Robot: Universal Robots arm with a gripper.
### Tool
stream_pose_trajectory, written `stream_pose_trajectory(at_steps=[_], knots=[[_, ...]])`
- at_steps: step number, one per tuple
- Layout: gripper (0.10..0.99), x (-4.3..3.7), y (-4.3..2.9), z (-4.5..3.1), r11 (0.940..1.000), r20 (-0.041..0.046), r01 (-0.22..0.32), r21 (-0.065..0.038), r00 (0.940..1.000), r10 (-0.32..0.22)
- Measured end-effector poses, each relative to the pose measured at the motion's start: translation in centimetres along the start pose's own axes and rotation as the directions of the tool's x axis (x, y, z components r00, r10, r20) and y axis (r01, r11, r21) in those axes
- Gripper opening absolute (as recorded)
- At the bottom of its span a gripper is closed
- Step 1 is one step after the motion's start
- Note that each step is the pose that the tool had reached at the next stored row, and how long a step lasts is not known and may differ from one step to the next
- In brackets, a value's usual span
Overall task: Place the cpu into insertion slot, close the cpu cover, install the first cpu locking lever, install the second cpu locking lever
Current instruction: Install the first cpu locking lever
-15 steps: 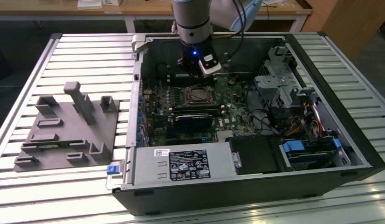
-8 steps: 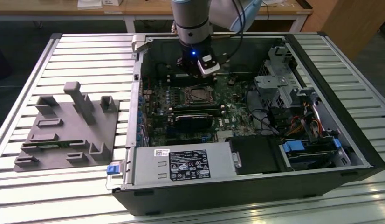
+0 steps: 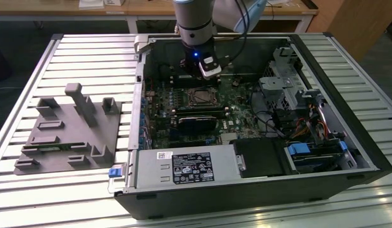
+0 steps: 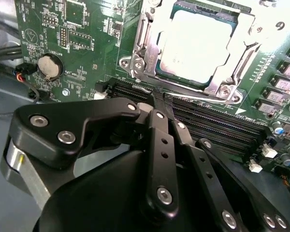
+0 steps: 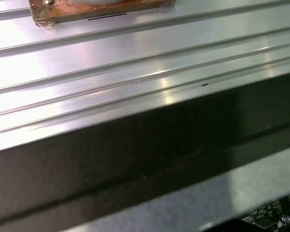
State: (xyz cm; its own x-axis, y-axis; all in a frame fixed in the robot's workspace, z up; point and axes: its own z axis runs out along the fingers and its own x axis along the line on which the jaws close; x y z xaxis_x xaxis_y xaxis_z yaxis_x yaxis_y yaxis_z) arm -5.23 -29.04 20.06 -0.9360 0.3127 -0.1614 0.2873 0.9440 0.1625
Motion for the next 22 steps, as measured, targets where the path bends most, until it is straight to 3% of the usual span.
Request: stream_pose_trajectory(at_steps=[22], knots=[[0.106, 0.15, -0.06, 0.73, 0.9935, 0.0196, -0.113, 0.018, 0.9935, 0.112]])
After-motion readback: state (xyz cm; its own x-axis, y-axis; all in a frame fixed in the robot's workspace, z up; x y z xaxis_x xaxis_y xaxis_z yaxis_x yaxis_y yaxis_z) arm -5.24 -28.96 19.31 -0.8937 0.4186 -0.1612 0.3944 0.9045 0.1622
